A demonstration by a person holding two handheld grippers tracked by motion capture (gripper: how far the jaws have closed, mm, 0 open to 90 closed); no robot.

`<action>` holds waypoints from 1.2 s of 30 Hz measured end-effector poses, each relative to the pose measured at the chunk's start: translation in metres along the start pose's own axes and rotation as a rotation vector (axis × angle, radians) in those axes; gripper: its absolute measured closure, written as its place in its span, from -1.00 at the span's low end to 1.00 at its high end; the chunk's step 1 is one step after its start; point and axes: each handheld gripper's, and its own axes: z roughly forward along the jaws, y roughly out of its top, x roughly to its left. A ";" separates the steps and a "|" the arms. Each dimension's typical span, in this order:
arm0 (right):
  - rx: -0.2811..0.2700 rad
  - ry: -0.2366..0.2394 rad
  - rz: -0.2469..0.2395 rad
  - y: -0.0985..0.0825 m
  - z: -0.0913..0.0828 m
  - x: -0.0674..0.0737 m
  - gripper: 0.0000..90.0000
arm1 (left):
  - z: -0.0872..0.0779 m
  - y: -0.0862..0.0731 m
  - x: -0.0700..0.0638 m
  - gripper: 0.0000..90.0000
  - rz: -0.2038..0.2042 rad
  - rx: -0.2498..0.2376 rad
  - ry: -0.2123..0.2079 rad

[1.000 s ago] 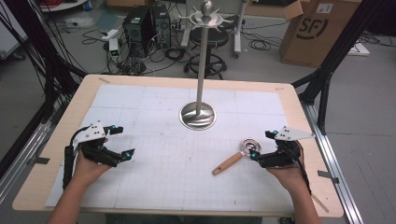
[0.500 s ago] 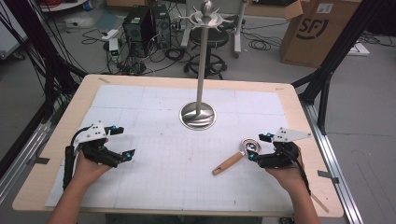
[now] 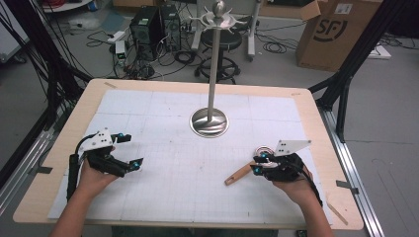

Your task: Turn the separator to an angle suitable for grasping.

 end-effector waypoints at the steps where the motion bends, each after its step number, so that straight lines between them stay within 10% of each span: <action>1: 0.011 0.014 -0.025 0.002 0.005 0.005 0.55 | 0.000 0.000 0.000 -0.96 -0.004 -0.003 0.001; 11: 0.089 0.116 -0.089 0.000 0.026 0.018 0.97 | 0.000 0.000 0.001 -0.96 -0.008 -0.006 0.001; 22: 0.142 0.136 -0.115 0.000 0.044 0.027 0.99 | 0.000 -0.001 0.001 -0.96 -0.008 0.001 0.004; 36: 0.204 0.024 -0.101 0.001 0.068 0.030 0.98 | 0.001 0.000 0.000 -0.96 -0.002 0.009 0.004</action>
